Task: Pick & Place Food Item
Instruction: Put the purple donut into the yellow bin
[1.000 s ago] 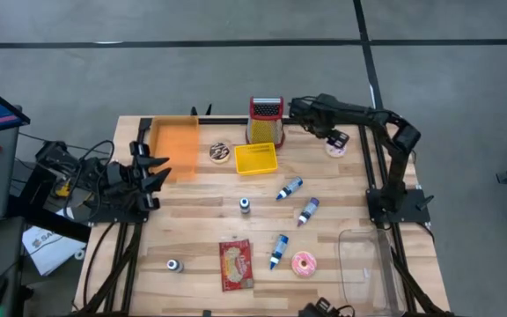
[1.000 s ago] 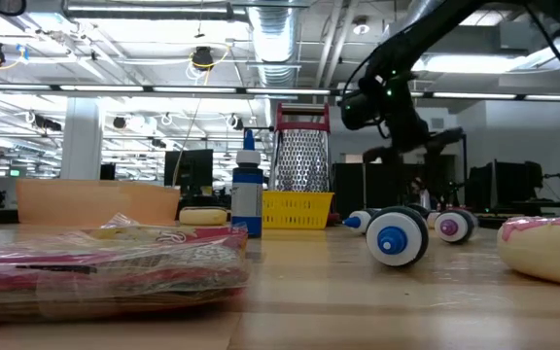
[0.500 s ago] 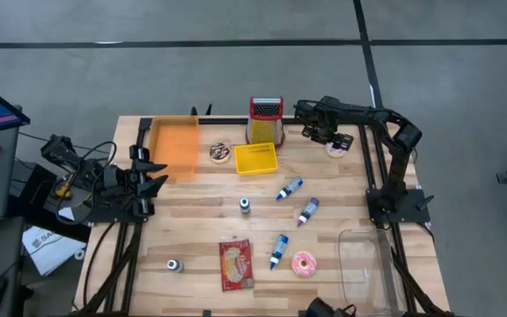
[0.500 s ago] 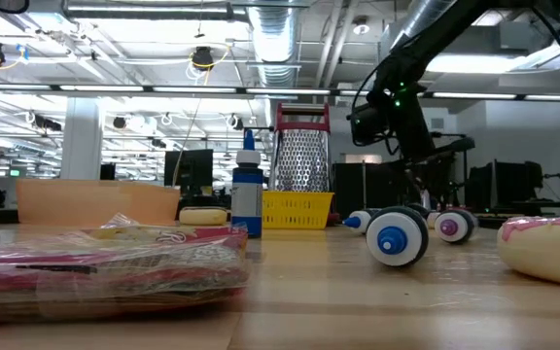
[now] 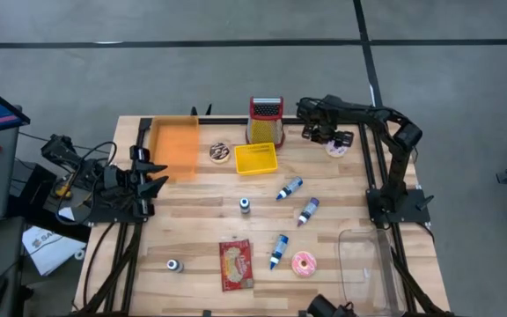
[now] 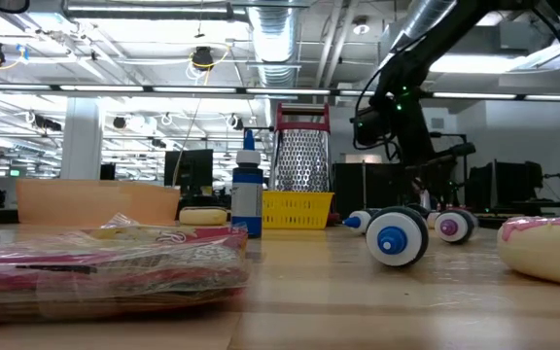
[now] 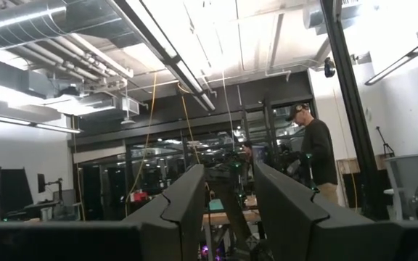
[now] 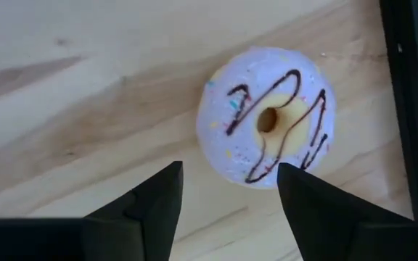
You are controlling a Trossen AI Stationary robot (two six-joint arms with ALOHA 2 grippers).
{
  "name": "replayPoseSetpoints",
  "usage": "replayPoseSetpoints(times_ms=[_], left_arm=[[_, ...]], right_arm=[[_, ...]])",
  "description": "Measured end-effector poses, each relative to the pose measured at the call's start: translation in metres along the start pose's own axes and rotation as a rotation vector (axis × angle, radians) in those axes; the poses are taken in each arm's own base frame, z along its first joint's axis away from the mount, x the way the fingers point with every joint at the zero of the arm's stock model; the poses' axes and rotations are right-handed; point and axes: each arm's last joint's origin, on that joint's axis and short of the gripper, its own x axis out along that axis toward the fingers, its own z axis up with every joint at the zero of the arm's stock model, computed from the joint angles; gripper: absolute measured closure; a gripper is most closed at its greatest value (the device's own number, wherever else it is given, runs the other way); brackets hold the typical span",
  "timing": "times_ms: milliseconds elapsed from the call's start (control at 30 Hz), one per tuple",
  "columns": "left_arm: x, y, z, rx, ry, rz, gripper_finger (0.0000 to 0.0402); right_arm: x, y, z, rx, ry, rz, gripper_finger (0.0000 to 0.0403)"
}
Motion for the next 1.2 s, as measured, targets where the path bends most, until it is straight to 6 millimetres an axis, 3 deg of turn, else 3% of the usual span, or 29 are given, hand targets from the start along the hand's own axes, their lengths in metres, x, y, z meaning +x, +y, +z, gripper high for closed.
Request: replayPoseSetpoints(times_ms=[200, 500, 1200], left_arm=[[0.0, 0.0, 0.0, 0.0, 0.0, 0.0, 0.0285], [0.0, 0.0, 0.0, 0.0, 0.0, 0.0, 0.0285], [-0.001, -0.001, 0.0, -0.007, -0.002, -0.011, 0.0285]], right_arm=[[0.012, -0.007, -0.005, 0.07, 0.001, -0.063, 0.0185], [0.02, -0.004, -0.005, 0.101, -0.021, -0.02, 0.0185], [0.019, 0.011, 0.003, 0.085, -0.093, 0.133, 0.0186]])
